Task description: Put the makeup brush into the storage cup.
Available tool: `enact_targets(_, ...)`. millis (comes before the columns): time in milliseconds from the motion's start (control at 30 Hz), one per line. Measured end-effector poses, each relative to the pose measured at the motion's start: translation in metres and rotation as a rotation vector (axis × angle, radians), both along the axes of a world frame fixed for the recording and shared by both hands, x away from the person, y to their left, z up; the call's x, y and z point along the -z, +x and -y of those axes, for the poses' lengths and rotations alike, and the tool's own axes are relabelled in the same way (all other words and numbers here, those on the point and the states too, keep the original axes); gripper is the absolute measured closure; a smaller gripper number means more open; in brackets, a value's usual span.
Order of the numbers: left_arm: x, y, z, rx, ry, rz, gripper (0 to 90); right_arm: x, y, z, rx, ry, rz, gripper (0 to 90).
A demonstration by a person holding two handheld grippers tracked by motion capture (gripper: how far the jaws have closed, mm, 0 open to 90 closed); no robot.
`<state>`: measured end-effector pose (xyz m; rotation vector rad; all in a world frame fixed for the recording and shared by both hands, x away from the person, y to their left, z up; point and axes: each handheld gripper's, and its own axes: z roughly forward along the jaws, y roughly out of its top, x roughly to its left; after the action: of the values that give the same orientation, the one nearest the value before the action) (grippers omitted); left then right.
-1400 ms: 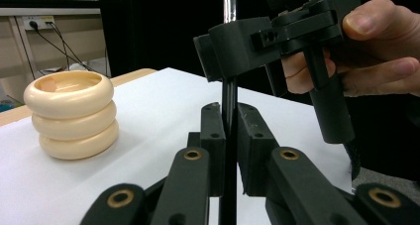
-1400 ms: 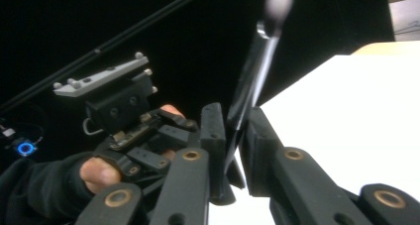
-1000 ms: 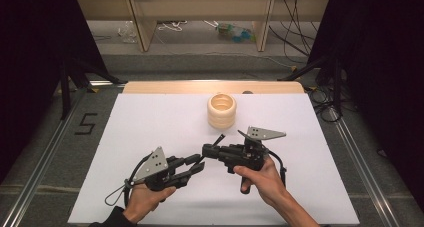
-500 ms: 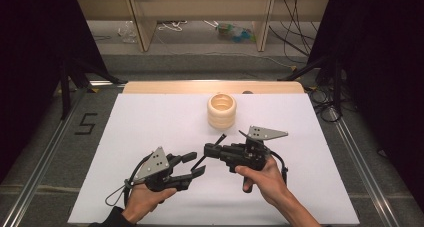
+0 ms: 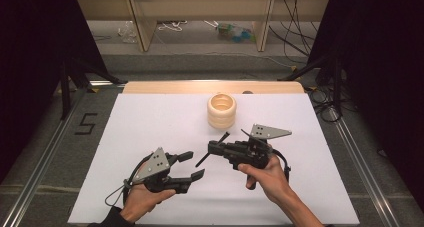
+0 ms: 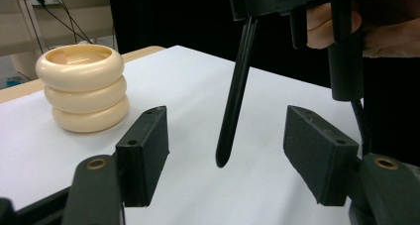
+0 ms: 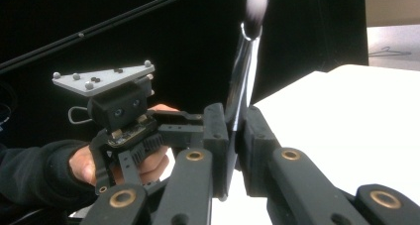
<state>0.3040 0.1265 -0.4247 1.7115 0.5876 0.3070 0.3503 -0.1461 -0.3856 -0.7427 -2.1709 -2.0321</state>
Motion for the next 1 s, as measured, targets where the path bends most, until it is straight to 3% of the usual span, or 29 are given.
enact_targets(267,0.001,0.002,-0.006,-0.007,0.041,0.010,31.9,-0.001,0.003,0.005,0.038,-0.030,0.036,83.7)
enact_targets(700,0.003,0.004,-0.014,-0.022,0.053,-0.009,30.4,-0.005,0.006,0.013,0.076,-0.059,0.069,83.7)
enact_targets(1000,0.005,0.007,-0.017,-0.035,0.080,0.008,28.2,-0.006,0.009,0.018,0.096,-0.088,0.087,83.7)
